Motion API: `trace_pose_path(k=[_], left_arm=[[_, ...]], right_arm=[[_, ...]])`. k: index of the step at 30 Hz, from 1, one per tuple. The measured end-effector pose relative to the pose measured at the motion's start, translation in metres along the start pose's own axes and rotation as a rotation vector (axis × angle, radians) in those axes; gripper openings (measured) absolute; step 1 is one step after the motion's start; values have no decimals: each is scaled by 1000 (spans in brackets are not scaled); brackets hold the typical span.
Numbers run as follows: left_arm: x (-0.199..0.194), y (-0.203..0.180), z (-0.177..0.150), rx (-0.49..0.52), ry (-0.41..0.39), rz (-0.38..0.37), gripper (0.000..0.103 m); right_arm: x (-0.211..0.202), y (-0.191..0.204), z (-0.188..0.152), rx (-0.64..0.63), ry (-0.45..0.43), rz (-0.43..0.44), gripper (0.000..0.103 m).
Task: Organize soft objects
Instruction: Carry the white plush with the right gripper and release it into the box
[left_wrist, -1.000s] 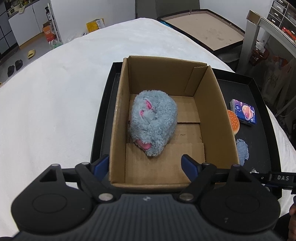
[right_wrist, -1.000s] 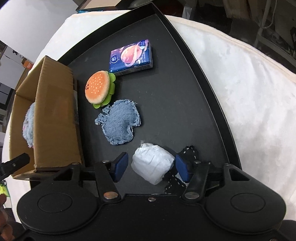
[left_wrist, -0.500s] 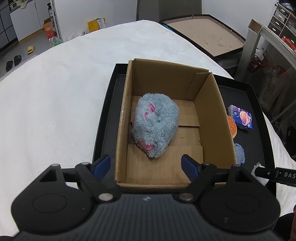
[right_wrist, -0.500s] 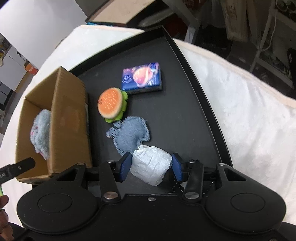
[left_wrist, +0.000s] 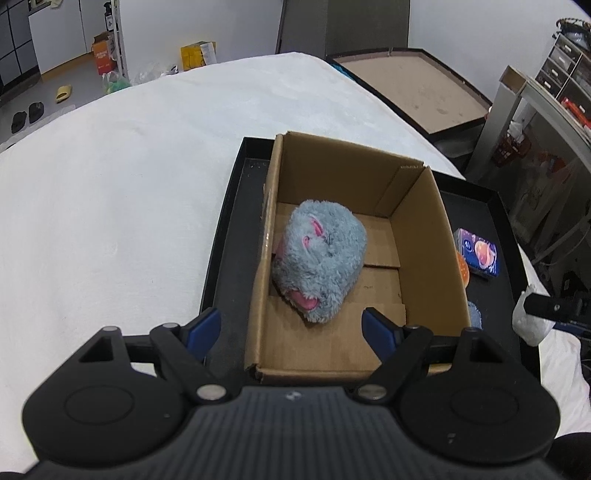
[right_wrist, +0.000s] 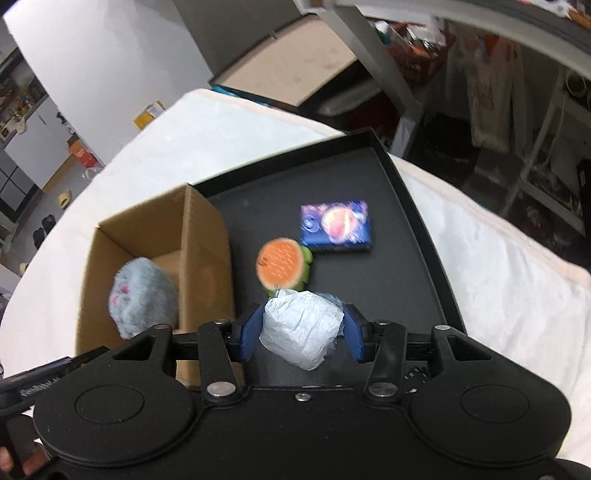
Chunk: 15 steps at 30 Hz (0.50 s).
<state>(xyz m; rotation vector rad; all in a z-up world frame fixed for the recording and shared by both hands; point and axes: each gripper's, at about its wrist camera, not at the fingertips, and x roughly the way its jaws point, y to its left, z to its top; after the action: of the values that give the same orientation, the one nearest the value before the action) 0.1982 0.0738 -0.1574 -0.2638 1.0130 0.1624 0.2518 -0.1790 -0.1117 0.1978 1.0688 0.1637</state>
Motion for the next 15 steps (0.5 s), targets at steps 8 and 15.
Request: trace_pose_path(k=[8, 15], left_arm=[[0, 17, 3, -63, -18, -34, 80], [0, 22, 2, -63, -30, -41, 75]], right_arm=[[-11, 34, 10, -67, -89, 3, 47], [-13, 61, 15, -111, -142, 14, 47]])
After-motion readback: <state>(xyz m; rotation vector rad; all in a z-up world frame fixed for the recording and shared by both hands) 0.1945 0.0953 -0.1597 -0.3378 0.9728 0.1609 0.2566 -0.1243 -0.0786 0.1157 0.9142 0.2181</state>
